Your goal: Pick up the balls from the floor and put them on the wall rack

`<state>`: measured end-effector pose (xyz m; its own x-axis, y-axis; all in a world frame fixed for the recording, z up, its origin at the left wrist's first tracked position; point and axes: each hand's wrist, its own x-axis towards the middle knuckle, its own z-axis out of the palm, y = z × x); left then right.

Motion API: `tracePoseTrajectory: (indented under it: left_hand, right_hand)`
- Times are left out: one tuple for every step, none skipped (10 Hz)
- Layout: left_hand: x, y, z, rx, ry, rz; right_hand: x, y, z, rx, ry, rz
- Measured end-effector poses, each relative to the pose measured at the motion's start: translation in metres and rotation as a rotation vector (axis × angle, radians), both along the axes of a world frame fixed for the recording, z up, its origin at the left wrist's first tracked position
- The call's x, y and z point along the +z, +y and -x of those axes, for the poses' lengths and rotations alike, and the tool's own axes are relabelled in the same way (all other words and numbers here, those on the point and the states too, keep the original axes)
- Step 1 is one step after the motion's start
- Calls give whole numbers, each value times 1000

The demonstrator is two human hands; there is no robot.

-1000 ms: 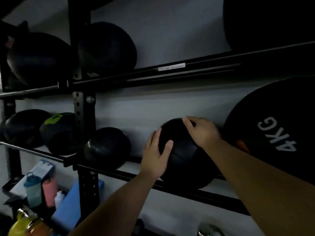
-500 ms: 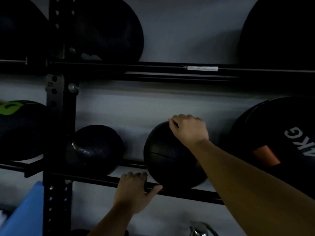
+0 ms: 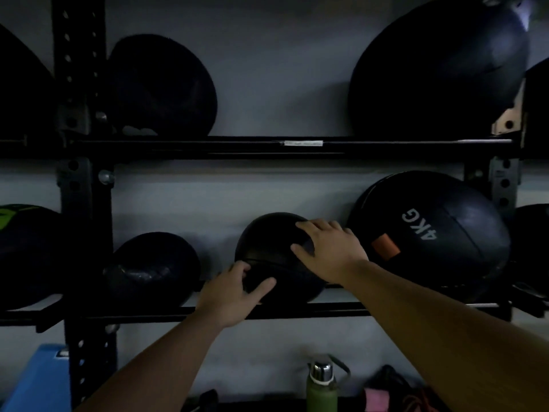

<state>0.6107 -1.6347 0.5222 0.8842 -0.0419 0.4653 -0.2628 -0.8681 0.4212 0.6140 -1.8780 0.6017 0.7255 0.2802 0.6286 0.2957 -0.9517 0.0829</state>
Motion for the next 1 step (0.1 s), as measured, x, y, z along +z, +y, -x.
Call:
tracePoseTrajectory:
  left_hand:
    - [24,-16,25,1,-71,-50]
  right_hand:
    - [10,-10,29,-15,-27,6]
